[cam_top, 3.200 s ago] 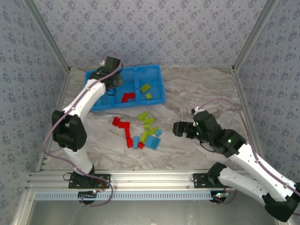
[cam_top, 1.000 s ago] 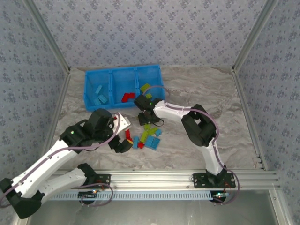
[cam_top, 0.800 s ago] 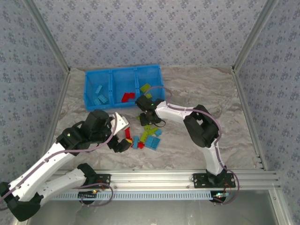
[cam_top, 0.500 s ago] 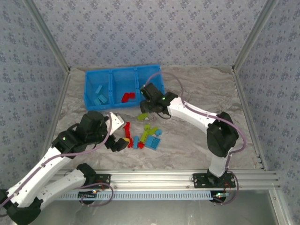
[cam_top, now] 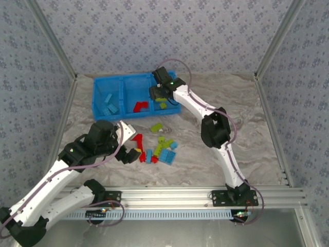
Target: Sort the legos into containers by color
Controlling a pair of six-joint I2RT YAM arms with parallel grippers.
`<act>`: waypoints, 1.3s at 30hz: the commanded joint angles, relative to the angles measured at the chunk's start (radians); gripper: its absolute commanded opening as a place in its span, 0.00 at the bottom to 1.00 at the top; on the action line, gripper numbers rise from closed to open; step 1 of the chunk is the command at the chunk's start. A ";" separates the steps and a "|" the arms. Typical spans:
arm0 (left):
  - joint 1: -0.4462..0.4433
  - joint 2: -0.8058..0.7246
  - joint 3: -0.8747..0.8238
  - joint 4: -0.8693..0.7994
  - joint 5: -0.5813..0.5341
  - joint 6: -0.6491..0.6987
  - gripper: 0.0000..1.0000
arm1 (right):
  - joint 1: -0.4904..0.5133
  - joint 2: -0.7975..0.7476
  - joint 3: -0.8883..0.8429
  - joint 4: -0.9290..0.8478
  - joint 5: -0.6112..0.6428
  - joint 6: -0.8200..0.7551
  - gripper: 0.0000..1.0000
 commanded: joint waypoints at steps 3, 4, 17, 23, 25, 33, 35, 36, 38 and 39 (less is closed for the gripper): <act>0.012 0.015 0.006 -0.001 -0.042 0.006 0.99 | 0.011 -0.079 0.053 -0.120 0.025 -0.020 0.81; 0.015 0.019 0.006 -0.002 -0.047 0.004 0.99 | 0.009 -0.097 0.046 -0.126 0.027 -0.023 0.81; 0.104 0.145 0.058 -0.020 -0.459 -0.374 0.99 | 0.085 -0.685 -0.446 -0.080 -0.157 -0.075 0.91; 0.146 0.324 0.008 0.076 -0.468 -0.624 0.99 | 0.117 -1.020 -0.816 0.046 -0.414 -0.042 1.00; 0.184 0.403 0.008 0.099 -0.429 -0.656 0.98 | 0.123 -1.083 -0.898 0.057 -0.474 -0.019 1.00; 0.277 0.711 0.048 0.296 -0.298 -0.563 0.85 | 0.213 -1.140 -1.079 0.046 -0.437 0.055 1.00; 0.297 0.790 0.076 0.303 -0.267 -0.544 0.80 | 0.223 -1.128 -1.079 0.038 -0.404 0.071 1.00; 0.305 0.824 0.086 0.307 -0.254 -0.537 0.79 | 0.229 -1.120 -1.072 0.031 -0.392 0.074 1.00; 0.313 0.867 0.092 0.332 -0.240 -0.529 0.77 | 0.240 -1.111 -1.060 0.022 -0.373 0.074 1.00; 0.315 0.882 0.092 0.348 -0.229 -0.523 0.76 | 0.245 -1.108 -1.056 0.027 -0.366 0.071 1.00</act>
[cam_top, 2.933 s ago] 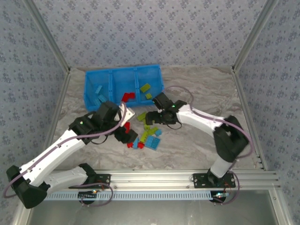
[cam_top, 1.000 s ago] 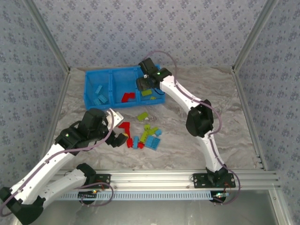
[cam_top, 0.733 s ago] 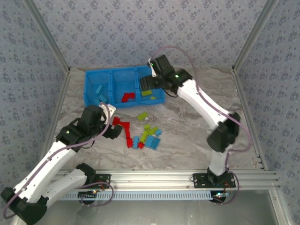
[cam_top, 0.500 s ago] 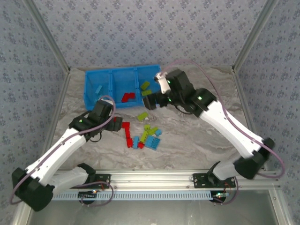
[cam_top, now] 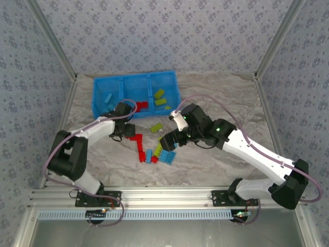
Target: Sort the legos into containers by color
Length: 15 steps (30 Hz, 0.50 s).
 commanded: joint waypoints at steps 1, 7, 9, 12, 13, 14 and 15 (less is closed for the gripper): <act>0.014 0.045 0.036 0.068 0.064 0.035 0.76 | 0.017 0.010 0.019 0.001 0.042 0.021 1.00; 0.015 0.106 0.047 0.103 0.093 0.040 0.62 | 0.030 0.049 0.062 -0.005 0.056 0.014 1.00; 0.015 0.115 0.048 0.103 0.094 0.035 0.53 | 0.037 0.057 0.062 -0.006 0.058 0.016 1.00; 0.014 0.106 0.041 0.103 0.106 0.019 0.41 | 0.045 0.068 0.059 -0.003 0.057 0.020 1.00; 0.014 0.095 0.036 0.103 0.114 0.014 0.39 | 0.046 0.069 0.058 0.000 0.056 0.022 1.00; 0.014 0.083 0.031 0.102 0.123 0.006 0.37 | 0.049 0.070 0.056 0.005 0.058 0.025 1.00; 0.013 0.063 0.024 0.100 0.132 -0.003 0.35 | 0.051 0.068 0.055 0.010 0.059 0.026 1.00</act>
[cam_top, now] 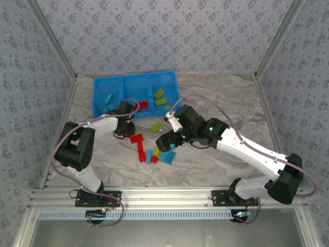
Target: Sort the legos into containers by color
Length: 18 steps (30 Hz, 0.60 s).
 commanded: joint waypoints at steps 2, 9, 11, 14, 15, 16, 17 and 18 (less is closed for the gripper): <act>-0.011 -0.093 -0.007 -0.009 0.047 -0.043 0.33 | 0.011 0.002 0.026 0.015 0.029 0.027 1.00; -0.092 -0.285 0.094 -0.049 -0.030 -0.086 0.34 | 0.007 -0.022 0.027 0.036 0.099 0.042 1.00; -0.093 -0.261 0.142 -0.023 -0.057 -0.078 0.35 | 0.005 -0.022 0.029 0.034 0.113 0.051 1.00; -0.069 -0.153 0.244 0.005 -0.102 -0.042 0.35 | 0.003 -0.023 0.027 0.027 0.125 0.068 1.00; -0.052 -0.105 0.287 0.009 -0.088 -0.041 0.35 | 0.003 -0.023 0.027 0.021 0.128 0.073 1.00; -0.032 -0.061 0.326 0.016 -0.074 -0.041 0.35 | 0.003 -0.026 0.027 0.015 0.133 0.079 1.00; -0.020 -0.018 0.364 0.017 -0.065 -0.040 0.35 | 0.003 -0.028 0.027 0.009 0.137 0.083 1.00; -0.008 0.029 0.409 0.014 -0.061 -0.033 0.35 | 0.003 -0.032 0.027 -0.002 0.144 0.089 1.00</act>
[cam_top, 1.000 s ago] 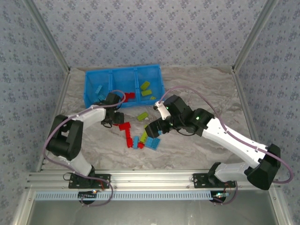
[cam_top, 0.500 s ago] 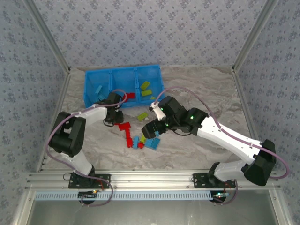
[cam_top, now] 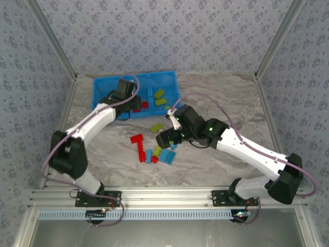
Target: Sort the legos into containers by color
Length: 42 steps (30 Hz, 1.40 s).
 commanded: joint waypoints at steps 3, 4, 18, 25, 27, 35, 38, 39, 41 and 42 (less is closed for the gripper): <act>0.052 0.214 0.225 -0.052 -0.009 0.049 0.41 | -0.002 -0.047 0.016 -0.047 0.053 0.045 1.00; 0.053 0.243 0.267 -0.068 -0.006 0.056 0.47 | -0.003 -0.056 0.008 -0.047 0.057 0.051 1.00; -0.081 -0.247 0.007 -0.121 0.049 0.103 0.53 | -0.049 0.070 -0.066 0.059 0.134 0.054 1.00; -0.209 -0.620 -0.096 -0.416 0.244 0.397 0.65 | -0.054 0.370 0.084 0.152 0.135 -0.091 1.00; -0.237 -0.687 -0.117 -0.495 0.317 0.461 0.72 | -0.060 0.463 0.139 0.153 0.150 -0.120 1.00; -0.258 -0.861 -0.328 -0.517 0.342 0.581 0.99 | -0.081 0.771 0.365 0.120 0.199 -0.194 1.00; -0.259 -0.868 -0.368 -0.467 0.375 0.596 0.99 | -0.085 0.842 0.424 0.088 0.243 -0.214 1.00; -0.258 -0.865 -0.376 -0.457 0.380 0.600 0.99 | -0.085 0.862 0.440 0.077 0.245 -0.215 1.00; -0.257 -0.854 -0.397 -0.444 0.386 0.605 0.99 | -0.084 0.886 0.450 0.079 0.224 -0.222 1.00; -0.257 -0.848 -0.408 -0.444 0.394 0.609 0.99 | -0.085 0.897 0.451 0.088 0.210 -0.225 1.00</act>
